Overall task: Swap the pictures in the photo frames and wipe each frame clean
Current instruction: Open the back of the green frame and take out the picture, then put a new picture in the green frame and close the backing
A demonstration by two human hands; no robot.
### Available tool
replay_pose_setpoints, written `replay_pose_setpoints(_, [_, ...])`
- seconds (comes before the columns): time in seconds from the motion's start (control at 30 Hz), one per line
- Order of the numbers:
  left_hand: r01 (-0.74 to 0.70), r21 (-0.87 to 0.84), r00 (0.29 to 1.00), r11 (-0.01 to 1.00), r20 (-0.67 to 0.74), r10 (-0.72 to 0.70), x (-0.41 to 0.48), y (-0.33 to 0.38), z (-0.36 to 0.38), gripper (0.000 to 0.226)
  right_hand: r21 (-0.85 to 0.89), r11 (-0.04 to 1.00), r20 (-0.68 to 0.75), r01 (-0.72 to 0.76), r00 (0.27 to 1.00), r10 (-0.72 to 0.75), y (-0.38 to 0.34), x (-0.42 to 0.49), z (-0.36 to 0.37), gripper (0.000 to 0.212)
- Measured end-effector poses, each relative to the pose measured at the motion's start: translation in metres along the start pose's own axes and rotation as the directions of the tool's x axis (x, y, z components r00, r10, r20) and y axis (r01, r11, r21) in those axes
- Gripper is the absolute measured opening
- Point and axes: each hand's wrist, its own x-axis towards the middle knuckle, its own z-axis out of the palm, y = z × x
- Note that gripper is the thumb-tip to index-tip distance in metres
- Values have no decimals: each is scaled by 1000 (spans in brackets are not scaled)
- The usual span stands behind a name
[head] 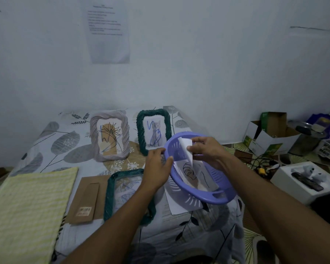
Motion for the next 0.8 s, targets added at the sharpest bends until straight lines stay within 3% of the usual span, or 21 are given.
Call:
replay_pose_setpoints(0.1, [86, -166, 996, 982, 43, -80, 4, 16, -11, 39, 91, 995, 116, 43, 992, -54, -20, -15, 5, 5])
replay_pose_setpoints(0.23, [233, -579, 972, 782, 165, -168, 11, 35, -40, 33, 226, 973, 203, -47, 979, 1, -44, -29, 20, 32])
replay_pose_setpoints(0.33, [201, -673, 980, 712, 137, -147, 9, 37, -67, 23, 258, 965, 171, -54, 985, 10, -52, -36, 39, 25])
replay_pose_setpoints(0.4, [194, -673, 979, 714, 85, -186, 4, 32, -86, 17, 185, 983, 130, -10, 991, -14, -54, -41, 56, 14])
replay_pose_setpoints(0.5, [171, -614, 977, 771, 1, -215, -3, 14, -115, 13, -55, 992, 53, 113, 993, -110, -47, -42, 86, 3])
replay_pose_setpoints(0.63, [150, -432, 974, 889, -92, -209, -20, -19, -146, 13, -264, 936, -32, 234, 968, -251, -20, -39, 132, 17])
replay_pose_setpoints(0.8, [152, -145, 974, 978, -148, -173, -37, -57, -150, 25, -552, 778, 22, 301, 937, -347, 20, -43, 167, 40])
